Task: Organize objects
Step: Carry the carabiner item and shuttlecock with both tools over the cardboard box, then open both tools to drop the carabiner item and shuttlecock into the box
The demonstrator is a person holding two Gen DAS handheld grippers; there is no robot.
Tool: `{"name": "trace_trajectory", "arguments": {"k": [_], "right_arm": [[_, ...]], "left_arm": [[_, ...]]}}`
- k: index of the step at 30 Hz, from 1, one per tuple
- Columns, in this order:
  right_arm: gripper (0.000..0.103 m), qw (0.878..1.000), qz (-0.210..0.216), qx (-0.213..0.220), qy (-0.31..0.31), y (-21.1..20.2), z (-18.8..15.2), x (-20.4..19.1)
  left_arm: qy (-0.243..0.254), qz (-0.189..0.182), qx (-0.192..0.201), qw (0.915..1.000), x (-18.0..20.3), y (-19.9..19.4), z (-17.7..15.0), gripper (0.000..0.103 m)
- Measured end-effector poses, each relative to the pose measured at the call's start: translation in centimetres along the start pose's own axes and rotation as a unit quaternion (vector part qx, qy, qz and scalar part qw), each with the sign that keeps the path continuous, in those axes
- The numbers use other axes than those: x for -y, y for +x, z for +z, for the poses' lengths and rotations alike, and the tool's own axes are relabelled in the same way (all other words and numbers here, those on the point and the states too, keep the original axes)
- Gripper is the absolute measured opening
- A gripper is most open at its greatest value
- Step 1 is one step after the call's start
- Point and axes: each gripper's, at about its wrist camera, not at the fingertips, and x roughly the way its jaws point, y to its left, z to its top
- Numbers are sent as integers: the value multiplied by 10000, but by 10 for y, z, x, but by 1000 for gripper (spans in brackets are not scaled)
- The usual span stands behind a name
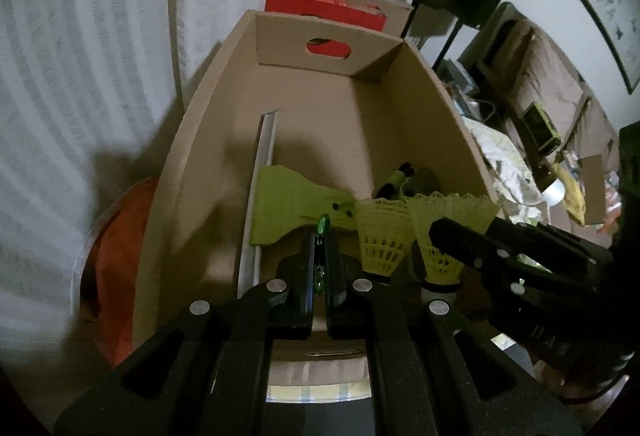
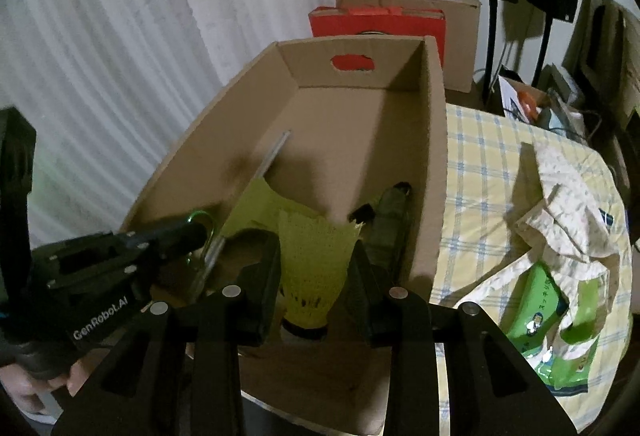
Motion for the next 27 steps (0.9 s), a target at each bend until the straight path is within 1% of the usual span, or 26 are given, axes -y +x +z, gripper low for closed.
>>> {"name": "trace_trajectory", "arguments": {"k": [6,8,9,10,11,13,15,17,21,23,24,27], "right_arm": [[40,9998,-147,-76,-122,7,-4,-6],[44,9997,-177,-67,-162,6,-5,-7],[47,9996,-205,-50,-178,5,-5,-7],[49,9995,-236,-31,-191,4,-5,-7],[49,9995,-260,-7,-196,2,-4,-7],[49,9994,-286,53,-189,-2,-4,-6],[52,9995,-257,101,-168,-6,-4,-4],[60,9994,-278,147,-140,-11,-4,-1],[61,9996,-209,175,-111,-19,-5,1],[68,9995,-211,209,-127,-23,-5,0],[70,9992,-285,240,-148,-26,-6,0],[71,9988,-345,312,-164,-33,-8,3]], "left_arm": [[18,79,-118,9999,-2,7,-2,4],[-19,60,-130,9999,-4,7,-3,6],[-25,66,-128,9999,-4,8,-3,9],[-37,69,-117,9999,-5,8,-3,15],[-66,70,-104,9999,-5,7,-3,19],[-139,11,-61,9999,-7,5,-2,34],[-187,-11,-5,9998,-8,2,-1,41],[-203,-21,33,9998,-9,0,-1,44],[-206,-29,76,9998,-6,-4,0,48],[-208,-41,100,9997,-5,-6,0,53],[-210,-53,114,9997,-4,-7,0,54],[-179,-79,142,9997,0,-11,-1,56]]}}
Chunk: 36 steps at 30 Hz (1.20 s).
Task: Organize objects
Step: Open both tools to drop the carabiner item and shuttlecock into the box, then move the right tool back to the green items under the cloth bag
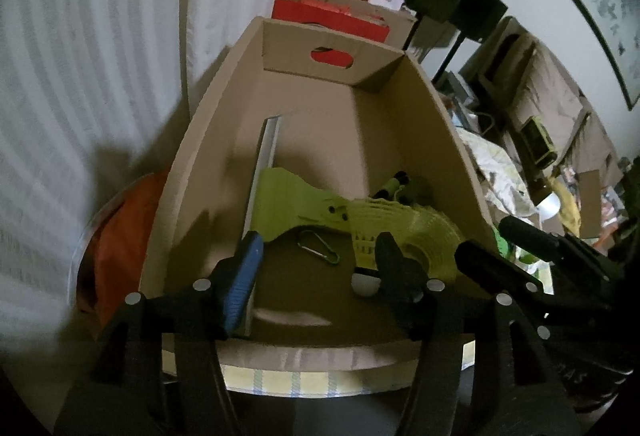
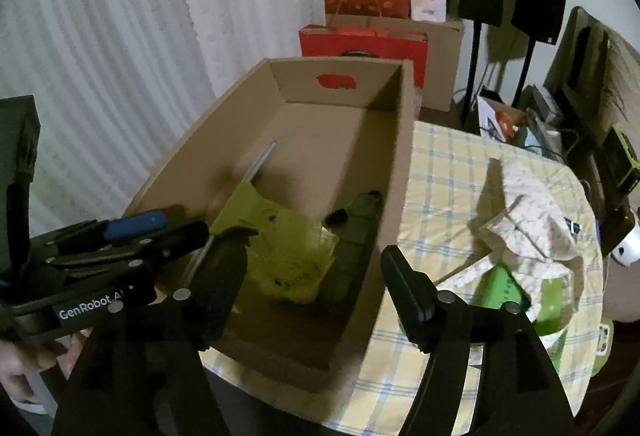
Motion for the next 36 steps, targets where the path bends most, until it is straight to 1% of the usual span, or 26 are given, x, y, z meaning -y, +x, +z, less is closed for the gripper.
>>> {"name": "trace_trajectory", "arguments": {"k": [4,7,10,13,18,21,24,29,32,36], "right_arm": [[73,9999,-36,64,86,-9,-3,9],[75,9998,-105,114,158,-15,-4,17],[77,9995,-178,158,207,-21,-5,24],[79,9992,-272,196,233,-26,-7,31],[81,9983,-428,274,279,-37,-12,43],[83,9976,-520,324,327,-43,-16,52],[85,9970,-509,359,471,-48,-20,65],[86,9954,-574,372,679,-54,-26,86],[86,9941,-695,370,747,-60,-31,101],[87,9918,-971,373,739,-69,-37,121]], "left_arm": [[25,-86,36,10000,6,-5,-1,70],[82,-151,34,9998,13,-8,-1,79],[236,-70,94,9997,22,-11,-3,82],[297,-117,92,9994,29,-13,-3,83],[380,-97,133,9991,39,-17,-5,83],[409,-157,199,9988,45,-19,-6,98],[434,-247,261,9984,51,-23,-8,98],[559,-217,339,9976,65,-24,-9,101],[616,-255,349,9972,74,-23,-10,102],[704,-347,358,9963,87,-22,-12,102]]}}
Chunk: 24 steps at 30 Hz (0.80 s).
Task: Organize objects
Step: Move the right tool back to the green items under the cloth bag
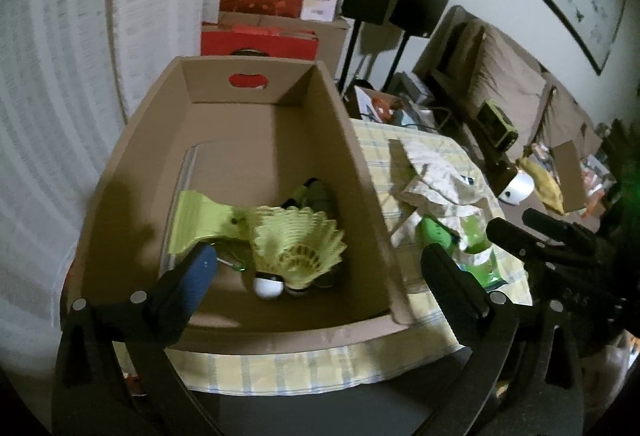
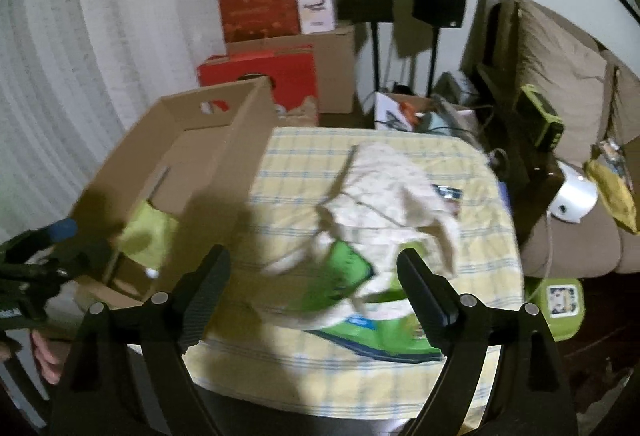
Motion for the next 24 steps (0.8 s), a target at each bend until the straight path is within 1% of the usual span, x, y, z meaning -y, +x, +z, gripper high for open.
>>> {"name": "trace_trajectory", "arguments": {"k": [4,7,9,12,21,24], "right_arm": [[88,9998,-59,42,197,-7,-2,25],[88,9993,-108,33,352,-11,-5,43],[88,9988,-179,10,445,-12,-8,54],[88,9982,-243,-24,550,-13,-12,69],[88,9956,-338,-79,868,-12,-28,103],[84,9951,-342,-117,918,-9,-30,111]], "left_arm": [[85,-54,5,9999,13,2,-2,102],[252,-58,47,9997,28,2,-4,102],[325,-134,43,9994,38,3,-6,102],[338,-388,-52,9987,51,6,-9,102],[589,-666,-245,9957,92,24,-15,102],[602,-738,-317,9950,100,31,-17,102]]}}
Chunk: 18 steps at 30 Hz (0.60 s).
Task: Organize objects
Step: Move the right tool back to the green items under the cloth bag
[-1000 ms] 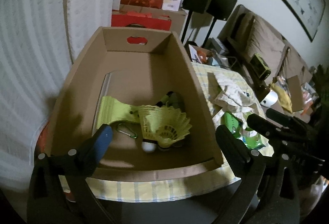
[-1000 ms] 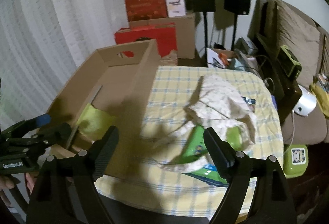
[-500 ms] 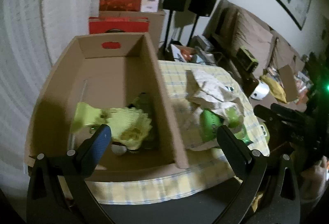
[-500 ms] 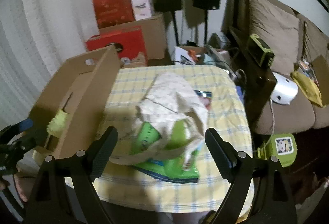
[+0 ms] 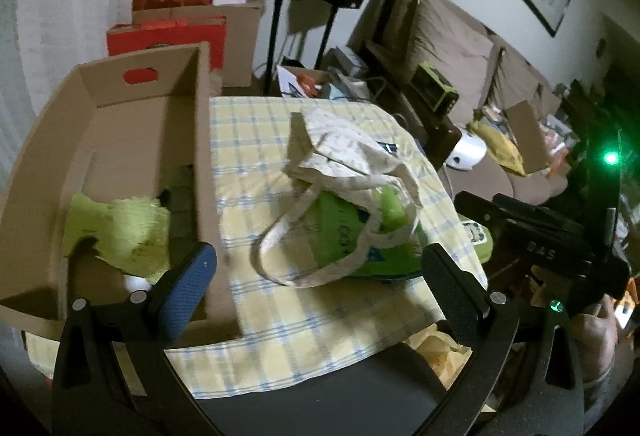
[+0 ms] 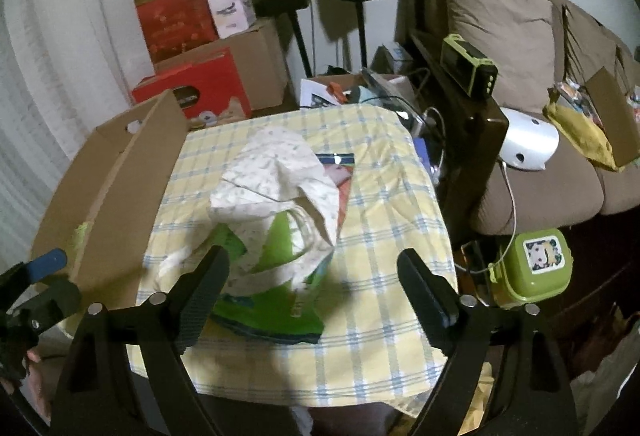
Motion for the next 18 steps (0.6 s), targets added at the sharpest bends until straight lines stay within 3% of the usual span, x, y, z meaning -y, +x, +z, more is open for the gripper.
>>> {"name": "trace_trajectory", "arguments": {"k": [3,7,12,18], "right_arm": [[74,10000,59,-48,-25,6,4,0],[53,9992,316,-228,-43,20,10,-6],[44,9975,458,-522,-131,50,11,-19],[43,9965,251,-741,-280,80,9,-29]], "left_arm": [[17,-30,-36,10000,4,6,0,102],[30,-35,-46,10000,7,10,-1,102],[16,-33,-71,10000,5,12,1,102],[-64,-40,-48,10000,0,11,4,102]]}}
